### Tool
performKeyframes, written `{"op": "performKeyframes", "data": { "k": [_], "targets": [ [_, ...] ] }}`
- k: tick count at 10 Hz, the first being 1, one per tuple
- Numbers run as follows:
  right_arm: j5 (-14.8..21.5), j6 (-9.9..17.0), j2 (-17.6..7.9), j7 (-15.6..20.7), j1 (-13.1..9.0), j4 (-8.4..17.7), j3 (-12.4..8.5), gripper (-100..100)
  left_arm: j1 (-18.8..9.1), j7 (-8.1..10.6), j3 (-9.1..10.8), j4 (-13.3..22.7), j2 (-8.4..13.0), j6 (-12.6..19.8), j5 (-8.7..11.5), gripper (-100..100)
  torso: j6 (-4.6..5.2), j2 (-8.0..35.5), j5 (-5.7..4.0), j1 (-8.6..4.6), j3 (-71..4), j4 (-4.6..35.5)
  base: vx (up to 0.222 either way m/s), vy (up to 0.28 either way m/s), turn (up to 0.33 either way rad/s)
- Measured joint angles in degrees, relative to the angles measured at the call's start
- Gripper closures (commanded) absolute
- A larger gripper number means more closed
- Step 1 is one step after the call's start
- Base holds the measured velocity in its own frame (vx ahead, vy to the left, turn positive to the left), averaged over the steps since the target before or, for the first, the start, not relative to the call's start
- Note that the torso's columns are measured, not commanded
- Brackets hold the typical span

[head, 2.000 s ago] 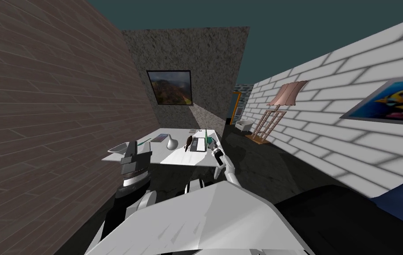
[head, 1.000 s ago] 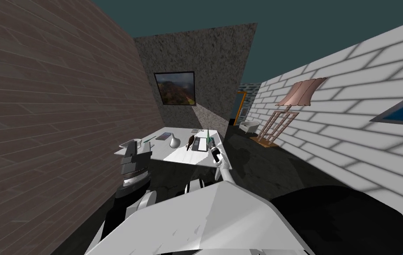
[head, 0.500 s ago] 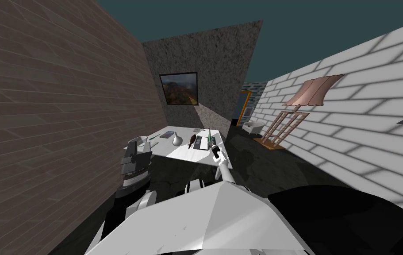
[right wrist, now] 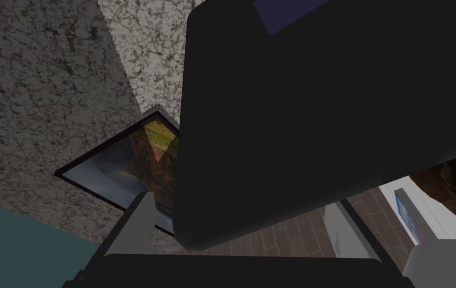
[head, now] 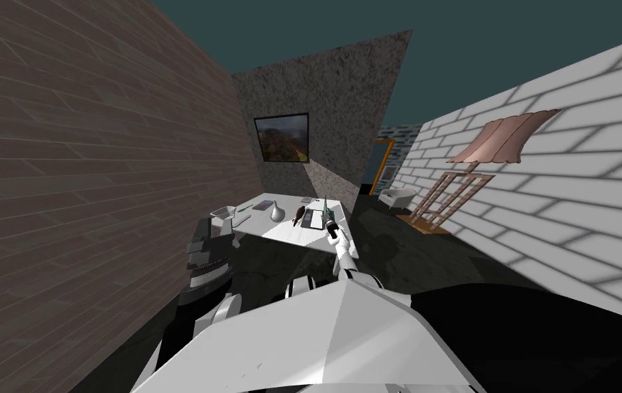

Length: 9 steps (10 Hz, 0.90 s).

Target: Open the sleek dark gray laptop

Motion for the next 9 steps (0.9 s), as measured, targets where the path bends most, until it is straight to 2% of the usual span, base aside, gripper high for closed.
{"op": "performKeyframes", "data": {
  "k": [1, 2, 3, 5, 7, 9],
  "targets": [
    [-0.4, -0.2, 0.1, 1.0, -1.8, 1.9, -1.5, -100, 0.0, 0.00, 0.00, 0.0, 0.0, 0.0, 0.0, 0, -0.04, 0.0, 0.00, 0.01, 0.0, 0.0, -0.029, -0.004, 0.032],
    [-0.5, -0.2, 0.1, 1.3, -2.0, 2.1, -1.7, 100, 0.0, 0.00, 0.00, 0.0, 0.0, 0.0, 0.0, 0, 0.00, -0.1, 0.00, -0.01, 0.0, 0.0, 0.028, -0.002, -0.107],
    [-0.3, -0.2, -0.1, 0.8, -1.4, 1.2, -1.0, 100, 0.0, 0.00, 0.00, 0.0, 0.0, 0.0, 0.0, 0, 0.00, -0.2, -0.09, -0.03, -0.1, -0.2, 0.086, -0.006, -0.194],
    [0.6, 0.4, -0.4, -2.4, 1.8, -2.8, 2.4, 100, 0.0, 0.00, 0.00, 0.0, 0.0, 0.0, 0.0, 0, 0.04, -0.4, -0.16, -0.21, -0.3, -0.4, 0.058, 0.020, -0.066],
    [1.0, 0.5, -0.2, -3.3, 3.5, -4.6, 3.9, 100, 0.0, 0.00, 0.00, 0.0, 0.0, 0.0, 0.0, 0, -0.01, -0.5, -0.23, -0.30, -0.3, -0.5, 0.053, 0.015, -0.084],
    [1.8, 1.3, -0.2, -5.4, 6.3, -8.1, 6.7, 100, 0.0, 0.00, 0.00, 0.0, 0.0, 0.0, 0.0, 0, 0.02, -0.4, -0.20, -0.27, -0.2, -0.5, 0.054, 0.007, -0.075]
  ]
}}
